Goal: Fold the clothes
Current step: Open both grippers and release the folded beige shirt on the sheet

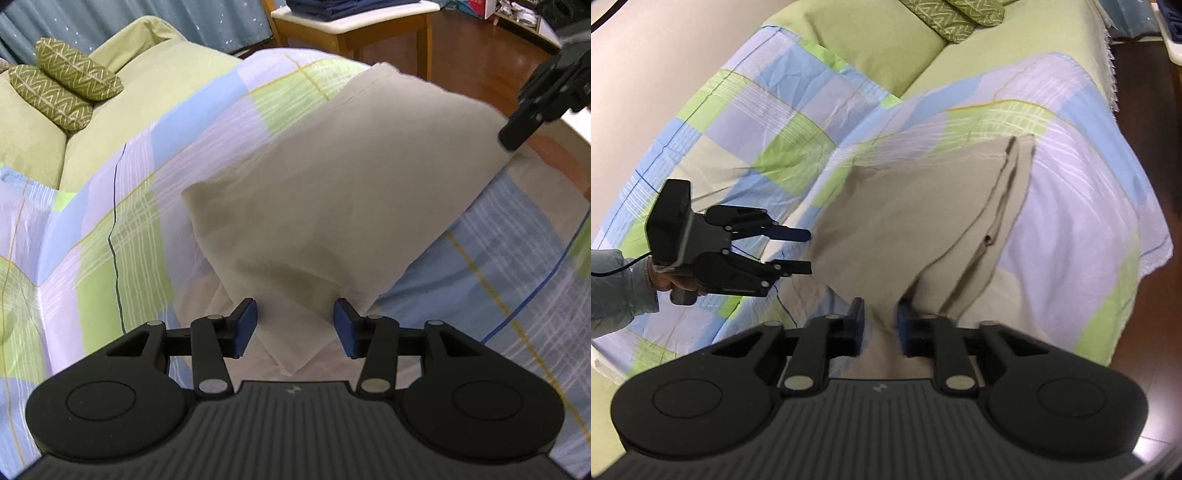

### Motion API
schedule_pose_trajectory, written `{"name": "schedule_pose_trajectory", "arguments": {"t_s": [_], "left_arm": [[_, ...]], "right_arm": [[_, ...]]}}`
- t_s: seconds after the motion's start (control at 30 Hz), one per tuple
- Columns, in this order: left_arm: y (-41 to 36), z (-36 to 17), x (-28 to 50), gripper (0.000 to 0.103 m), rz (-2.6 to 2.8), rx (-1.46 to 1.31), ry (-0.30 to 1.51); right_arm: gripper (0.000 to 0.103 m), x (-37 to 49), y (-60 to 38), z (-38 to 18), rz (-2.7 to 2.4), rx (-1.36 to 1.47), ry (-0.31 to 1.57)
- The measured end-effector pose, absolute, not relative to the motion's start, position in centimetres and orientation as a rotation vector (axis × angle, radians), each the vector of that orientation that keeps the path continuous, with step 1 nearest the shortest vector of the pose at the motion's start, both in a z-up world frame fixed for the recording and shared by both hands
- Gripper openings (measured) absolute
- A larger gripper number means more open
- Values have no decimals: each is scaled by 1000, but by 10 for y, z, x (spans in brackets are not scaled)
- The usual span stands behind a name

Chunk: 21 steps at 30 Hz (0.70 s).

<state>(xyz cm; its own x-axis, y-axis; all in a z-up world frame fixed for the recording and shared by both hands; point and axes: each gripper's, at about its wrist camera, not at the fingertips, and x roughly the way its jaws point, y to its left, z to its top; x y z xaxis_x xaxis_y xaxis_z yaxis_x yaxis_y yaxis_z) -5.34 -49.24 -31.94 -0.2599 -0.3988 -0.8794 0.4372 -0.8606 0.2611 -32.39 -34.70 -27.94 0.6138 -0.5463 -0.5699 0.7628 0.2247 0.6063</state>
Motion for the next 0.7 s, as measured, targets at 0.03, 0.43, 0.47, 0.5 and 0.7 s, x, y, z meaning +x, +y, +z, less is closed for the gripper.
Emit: {"name": "schedule_pose_trajectory", "arguments": {"t_s": [0.03, 0.43, 0.47, 0.5, 0.7], "left_arm": [[-494, -322, -54, 55, -2139, 1500, 49], [-498, -330, -49, 56, -2118, 1562, 61], [-497, -330, -49, 56, -2116, 1565, 61], [-496, -330, -49, 56, -2114, 1568, 62], [-492, -308, -46, 56, -2161, 1454, 59]], "right_arm": [[0, -325, -347, -273, -915, 972, 264], [5, -345, -350, -258, -844, 1019, 315], [7, -343, -350, -258, -830, 1020, 319], [11, -338, -349, -259, -830, 1016, 329], [14, -333, -349, -269, -877, 1006, 322]]}}
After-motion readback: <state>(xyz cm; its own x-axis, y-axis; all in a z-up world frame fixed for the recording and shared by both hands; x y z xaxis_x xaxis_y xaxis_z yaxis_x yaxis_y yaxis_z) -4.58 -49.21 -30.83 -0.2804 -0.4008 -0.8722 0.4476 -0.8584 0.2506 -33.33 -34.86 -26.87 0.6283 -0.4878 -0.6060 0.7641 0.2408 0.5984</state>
